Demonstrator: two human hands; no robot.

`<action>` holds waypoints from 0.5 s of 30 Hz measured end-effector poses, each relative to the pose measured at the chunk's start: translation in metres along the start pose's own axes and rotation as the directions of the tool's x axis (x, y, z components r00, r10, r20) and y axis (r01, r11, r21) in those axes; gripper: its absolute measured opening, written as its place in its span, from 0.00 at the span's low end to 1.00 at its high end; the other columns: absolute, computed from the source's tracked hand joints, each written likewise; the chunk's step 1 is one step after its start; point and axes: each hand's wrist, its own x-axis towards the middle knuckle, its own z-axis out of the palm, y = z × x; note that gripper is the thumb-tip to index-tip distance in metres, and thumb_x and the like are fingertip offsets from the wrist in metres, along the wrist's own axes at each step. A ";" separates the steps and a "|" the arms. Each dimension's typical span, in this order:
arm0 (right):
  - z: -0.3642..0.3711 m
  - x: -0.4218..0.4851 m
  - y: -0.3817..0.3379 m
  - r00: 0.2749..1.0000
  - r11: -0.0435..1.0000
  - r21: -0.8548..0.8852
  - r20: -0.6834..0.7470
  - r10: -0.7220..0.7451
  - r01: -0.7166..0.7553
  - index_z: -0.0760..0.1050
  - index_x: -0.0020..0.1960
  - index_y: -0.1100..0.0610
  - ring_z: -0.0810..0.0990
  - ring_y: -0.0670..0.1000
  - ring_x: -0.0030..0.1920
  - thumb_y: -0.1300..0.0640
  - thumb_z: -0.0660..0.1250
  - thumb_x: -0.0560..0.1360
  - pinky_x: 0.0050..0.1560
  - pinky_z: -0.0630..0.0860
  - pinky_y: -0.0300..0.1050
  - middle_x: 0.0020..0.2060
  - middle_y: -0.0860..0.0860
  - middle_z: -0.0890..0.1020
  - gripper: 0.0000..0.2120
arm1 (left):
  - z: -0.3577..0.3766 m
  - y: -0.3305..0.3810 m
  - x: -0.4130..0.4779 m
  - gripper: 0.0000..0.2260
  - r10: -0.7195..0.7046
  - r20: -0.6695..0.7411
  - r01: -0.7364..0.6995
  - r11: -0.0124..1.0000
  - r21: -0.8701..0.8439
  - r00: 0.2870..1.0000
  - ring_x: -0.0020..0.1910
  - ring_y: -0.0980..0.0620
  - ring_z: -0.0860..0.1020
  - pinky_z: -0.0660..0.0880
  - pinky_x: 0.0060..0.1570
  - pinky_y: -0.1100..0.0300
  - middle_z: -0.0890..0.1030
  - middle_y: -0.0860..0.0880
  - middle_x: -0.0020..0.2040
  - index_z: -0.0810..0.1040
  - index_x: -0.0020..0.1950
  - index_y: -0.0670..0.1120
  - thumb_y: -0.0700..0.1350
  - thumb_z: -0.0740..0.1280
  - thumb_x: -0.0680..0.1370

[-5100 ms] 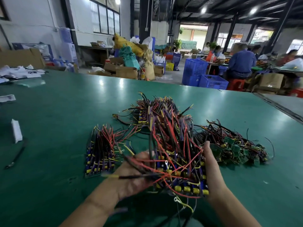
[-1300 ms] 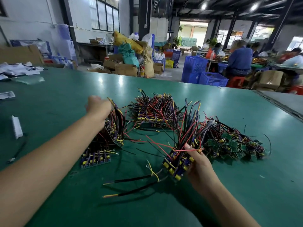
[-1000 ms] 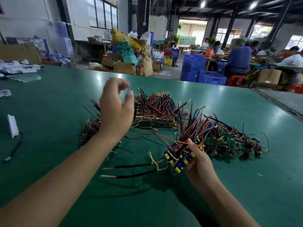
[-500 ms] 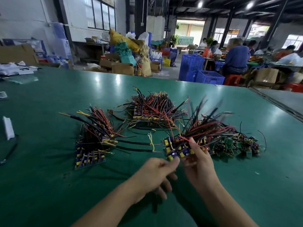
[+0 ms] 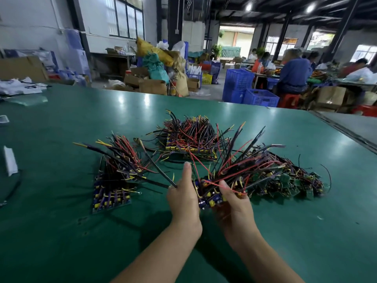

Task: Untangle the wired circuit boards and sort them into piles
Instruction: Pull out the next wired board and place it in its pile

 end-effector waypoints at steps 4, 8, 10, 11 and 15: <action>0.002 -0.001 0.003 1.000 1.000 -0.013 -0.013 0.000 0.000 0.79 0.33 0.56 0.75 0.48 0.23 0.58 0.75 0.60 0.24 0.72 0.38 0.27 0.53 0.78 0.06 | 0.005 0.001 0.007 0.25 0.084 -0.162 -0.068 0.992 0.104 0.983 0.41 0.45 0.71 0.69 0.44 0.52 0.72 0.47 0.40 0.69 0.47 0.41 0.64 0.67 0.74; 0.005 -0.003 0.007 1.000 0.997 -0.078 0.015 -0.006 0.008 0.83 0.37 0.60 0.80 0.51 0.31 0.59 0.75 0.61 0.32 0.77 0.42 0.34 0.58 0.82 0.07 | 0.003 0.001 0.019 0.21 0.107 -0.213 -0.071 0.983 0.169 0.971 0.31 0.46 0.70 0.68 0.35 0.54 0.72 0.45 0.34 0.69 0.35 0.42 0.57 0.67 0.77; 0.005 -0.002 0.006 1.000 0.996 -0.092 0.004 0.002 -0.001 0.83 0.35 0.60 0.79 0.49 0.26 0.60 0.75 0.60 0.26 0.74 0.38 0.30 0.55 0.82 0.05 | 0.001 -0.002 0.026 0.15 0.039 -0.185 -0.012 0.989 0.145 0.982 0.41 0.41 0.77 0.76 0.45 0.47 0.78 0.40 0.43 0.75 0.44 0.38 0.51 0.67 0.77; 0.005 -0.001 0.006 1.000 0.995 -0.095 -0.003 0.012 -0.013 0.83 0.34 0.61 0.79 0.49 0.25 0.60 0.75 0.59 0.25 0.74 0.38 0.29 0.55 0.82 0.05 | 0.000 -0.003 0.027 0.13 -0.005 -0.164 0.024 0.993 0.114 0.987 0.43 0.40 0.78 0.77 0.47 0.46 0.79 0.39 0.46 0.76 0.48 0.37 0.48 0.67 0.76; 0.003 0.000 0.003 0.998 0.994 -0.089 0.005 0.066 -0.065 0.85 0.35 0.61 0.80 0.49 0.25 0.60 0.75 0.58 0.25 0.75 0.39 0.28 0.54 0.82 0.07 | -0.001 -0.005 0.027 0.05 -0.052 -0.064 0.053 0.999 0.012 0.997 0.39 0.45 0.74 0.71 0.39 0.51 0.76 0.42 0.41 0.75 0.47 0.42 0.42 0.65 0.73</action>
